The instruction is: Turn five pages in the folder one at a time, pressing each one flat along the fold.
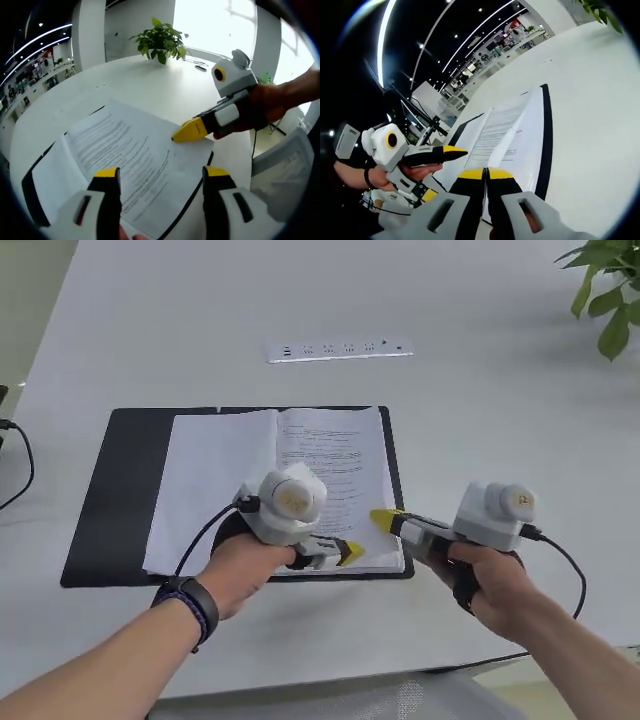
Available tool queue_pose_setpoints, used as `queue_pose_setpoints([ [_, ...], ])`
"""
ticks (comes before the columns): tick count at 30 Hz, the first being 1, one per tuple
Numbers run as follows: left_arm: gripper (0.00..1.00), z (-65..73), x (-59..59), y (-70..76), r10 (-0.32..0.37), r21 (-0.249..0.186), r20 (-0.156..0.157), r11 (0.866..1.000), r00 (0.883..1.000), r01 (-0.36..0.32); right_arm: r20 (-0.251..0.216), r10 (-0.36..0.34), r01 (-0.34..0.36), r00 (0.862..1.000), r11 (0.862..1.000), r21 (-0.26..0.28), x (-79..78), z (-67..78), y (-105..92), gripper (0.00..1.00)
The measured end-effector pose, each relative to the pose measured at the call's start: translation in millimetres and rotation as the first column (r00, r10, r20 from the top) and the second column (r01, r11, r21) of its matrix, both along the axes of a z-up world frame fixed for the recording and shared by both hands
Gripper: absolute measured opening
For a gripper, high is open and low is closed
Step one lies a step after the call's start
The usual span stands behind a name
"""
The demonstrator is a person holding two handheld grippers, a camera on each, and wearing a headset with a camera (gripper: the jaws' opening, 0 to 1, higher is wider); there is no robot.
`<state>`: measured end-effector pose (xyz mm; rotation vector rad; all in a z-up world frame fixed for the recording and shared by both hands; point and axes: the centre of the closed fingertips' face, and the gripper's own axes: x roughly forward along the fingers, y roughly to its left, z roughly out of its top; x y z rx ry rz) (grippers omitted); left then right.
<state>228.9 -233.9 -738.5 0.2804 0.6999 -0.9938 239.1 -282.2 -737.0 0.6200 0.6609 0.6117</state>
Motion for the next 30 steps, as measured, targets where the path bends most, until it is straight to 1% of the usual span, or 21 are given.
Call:
queue_pose_setpoints([
  [3,0.66,3.3,1.9,7.8,0.016,-0.006,0.006,1.000,1.000,-0.016,0.012,-0.005,0.004,1.000,1.000,0.009,1.3,7.3,4.8,0.00],
  [6,0.66,7.3,3.0,19.2,0.034,-0.011,0.014,0.999,0.999,-0.034,0.029,0.002,-0.002,1.000,1.000,0.013,3.7,14.3,11.3,0.00],
  [8,0.66,9.6,3.4,26.0,0.047,-0.015,0.016,0.999,0.999,-0.046,0.042,0.009,-0.010,0.999,1.000,0.016,5.3,21.1,18.5,0.00],
  [13,0.66,13.7,5.8,48.8,0.085,-0.022,0.024,0.996,0.996,-0.085,0.072,0.031,-0.032,0.997,0.999,0.017,8.6,33.6,37.1,0.00],
  [17,0.66,18.5,7.3,64.8,0.120,-0.040,0.023,0.992,0.993,-0.119,0.086,0.049,-0.050,0.995,0.999,0.020,10.0,37.9,50.3,0.00],
  [18,0.66,19.7,7.8,70.7,0.131,-0.043,0.025,0.991,0.991,-0.130,0.089,0.047,-0.050,0.995,0.998,0.024,10.8,39.3,54.9,0.00],
  [22,0.66,19.3,8.2,88.3,0.152,-0.036,0.029,0.988,0.988,-0.151,0.101,0.054,-0.058,0.993,0.998,0.037,14.4,42.7,70.1,0.00],
  [25,0.66,20.0,9.4,102.9,0.175,-0.039,0.027,0.984,0.984,-0.174,0.114,0.078,-0.084,0.990,0.995,0.048,15.3,48.5,87.3,0.00],
  [28,0.66,19.6,10.7,119.0,0.198,-0.032,0.030,0.980,0.980,-0.197,0.119,0.096,-0.102,0.988,0.994,0.047,16.3,50.9,99.5,0.00],
  [30,0.66,19.6,10.5,126.5,0.206,-0.030,0.031,0.978,0.978,-0.205,0.124,0.109,-0.116,0.986,0.992,0.050,17.2,52.4,108.6,0.00],
])
